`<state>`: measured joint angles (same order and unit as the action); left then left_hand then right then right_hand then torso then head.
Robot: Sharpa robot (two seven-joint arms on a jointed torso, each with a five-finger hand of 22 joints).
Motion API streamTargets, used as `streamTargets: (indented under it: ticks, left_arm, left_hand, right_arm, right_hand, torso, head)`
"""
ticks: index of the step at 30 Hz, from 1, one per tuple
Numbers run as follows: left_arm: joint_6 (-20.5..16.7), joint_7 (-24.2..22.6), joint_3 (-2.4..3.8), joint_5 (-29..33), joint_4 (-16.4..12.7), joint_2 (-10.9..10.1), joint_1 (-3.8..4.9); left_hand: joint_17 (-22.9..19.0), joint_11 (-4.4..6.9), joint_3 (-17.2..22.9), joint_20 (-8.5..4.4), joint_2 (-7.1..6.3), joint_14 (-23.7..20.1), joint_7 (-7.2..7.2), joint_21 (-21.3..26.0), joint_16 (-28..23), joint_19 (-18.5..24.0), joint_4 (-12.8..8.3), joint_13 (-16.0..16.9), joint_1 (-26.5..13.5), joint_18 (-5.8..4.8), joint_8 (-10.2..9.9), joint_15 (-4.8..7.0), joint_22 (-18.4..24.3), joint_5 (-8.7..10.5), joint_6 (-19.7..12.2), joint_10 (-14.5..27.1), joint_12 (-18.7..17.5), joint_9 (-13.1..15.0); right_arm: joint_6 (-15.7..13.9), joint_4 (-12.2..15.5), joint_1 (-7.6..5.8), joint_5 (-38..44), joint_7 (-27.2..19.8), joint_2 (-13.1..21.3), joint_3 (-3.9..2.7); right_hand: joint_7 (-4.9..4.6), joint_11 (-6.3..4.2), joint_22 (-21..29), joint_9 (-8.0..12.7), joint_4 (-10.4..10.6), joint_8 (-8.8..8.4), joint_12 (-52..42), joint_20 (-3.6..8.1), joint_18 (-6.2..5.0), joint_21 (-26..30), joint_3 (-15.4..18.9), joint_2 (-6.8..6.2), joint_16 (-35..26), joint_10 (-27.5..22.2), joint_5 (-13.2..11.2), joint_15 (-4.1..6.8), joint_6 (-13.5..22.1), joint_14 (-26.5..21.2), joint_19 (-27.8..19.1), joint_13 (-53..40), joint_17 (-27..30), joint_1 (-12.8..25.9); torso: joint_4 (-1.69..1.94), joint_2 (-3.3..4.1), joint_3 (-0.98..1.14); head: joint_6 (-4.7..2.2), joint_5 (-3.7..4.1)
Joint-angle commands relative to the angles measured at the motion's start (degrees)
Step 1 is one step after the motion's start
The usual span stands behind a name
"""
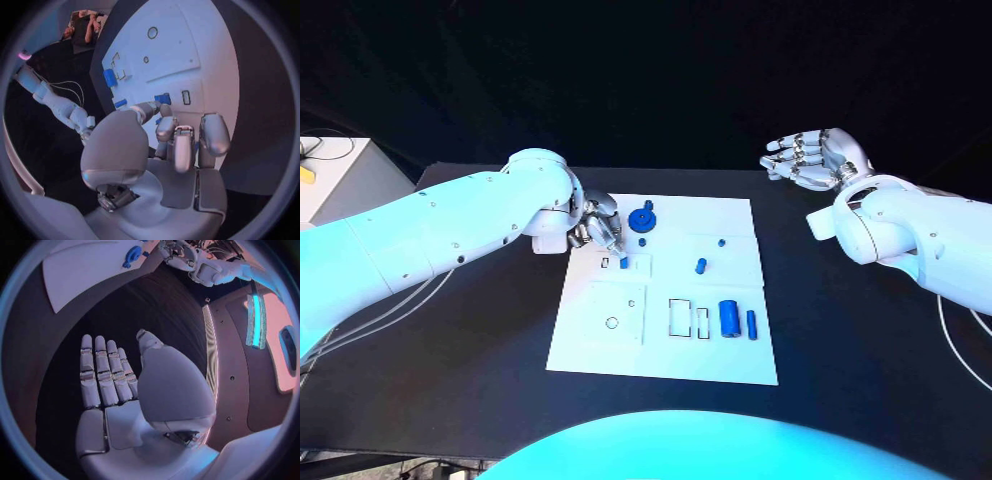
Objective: Assemble the parts on the task board
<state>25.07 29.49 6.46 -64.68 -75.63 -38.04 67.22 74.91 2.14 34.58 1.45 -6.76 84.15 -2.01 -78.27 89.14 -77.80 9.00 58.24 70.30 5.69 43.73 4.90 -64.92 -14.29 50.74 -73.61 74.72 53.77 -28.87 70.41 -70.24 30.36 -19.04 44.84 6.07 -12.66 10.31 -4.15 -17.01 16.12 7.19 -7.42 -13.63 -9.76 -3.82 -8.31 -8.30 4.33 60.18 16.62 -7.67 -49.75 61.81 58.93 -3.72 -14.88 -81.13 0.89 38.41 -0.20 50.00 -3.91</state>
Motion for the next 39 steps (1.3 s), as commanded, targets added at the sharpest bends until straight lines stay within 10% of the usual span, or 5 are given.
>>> streamTargets:
  ticks: [1, 39]
  left_arm:
    - [-0.2, 0.1, 0.26, 0.9, -0.1, 0.1, -0.11]
    - [-1.5, -0.6, 1.85, 5.2, -0.6, -1.2, -1.09]
  left_hand:
    - [13.7, -0.01, 0.6, -0.11, 0.05, 5.4, 0.32, 0.3, 0.0, 0.1, -0.3, -0.1, 0.8, -0.67, -0.2, 0.16, -0.1, -0.22, 0.0, -0.3, -0.1, -0.1]
    - [13.3, -0.26, 0.1, 0.12, -1.33, 5.3, 0.15, 0.6, -0.3, 0.4, 1.0, -0.6, -1.7, -0.57, -0.1, -0.08, 0.4, 0.43, 0.1, 0.0, -0.3, 0.1]
  right_arm:
    - [0.7, 0.1, 0.01, 0.3, -0.5, 0.0, -0.01]
    - [0.7, 0.3, 0.01, 0.4, -0.5, 0.1, -0.01]
  right_hand:
    - [-1.37, 0.03, 0.1, 0.1, 0.0, -0.20, 0.4, -0.33, -0.82, -0.1, -0.3, 0.10, -0.3, 0.6, 0.3, -0.09, -0.5, 0.2, 0.0, 0.1, 0.1, 0.6]
    - [-1.35, 0.01, 0.2, 0.1, -0.2, -0.29, 0.5, -0.32, -0.83, -0.2, -0.6, 0.04, -0.3, 0.7, 0.3, -0.07, -0.6, 0.3, 0.1, 0.1, 0.4, 0.6]
  torso:
    - [0.02, 0.00, -0.03]
    - [0.08, -0.06, 0.04]
  head:
    - [0.00, 0.05]
    - [0.00, -0.13]
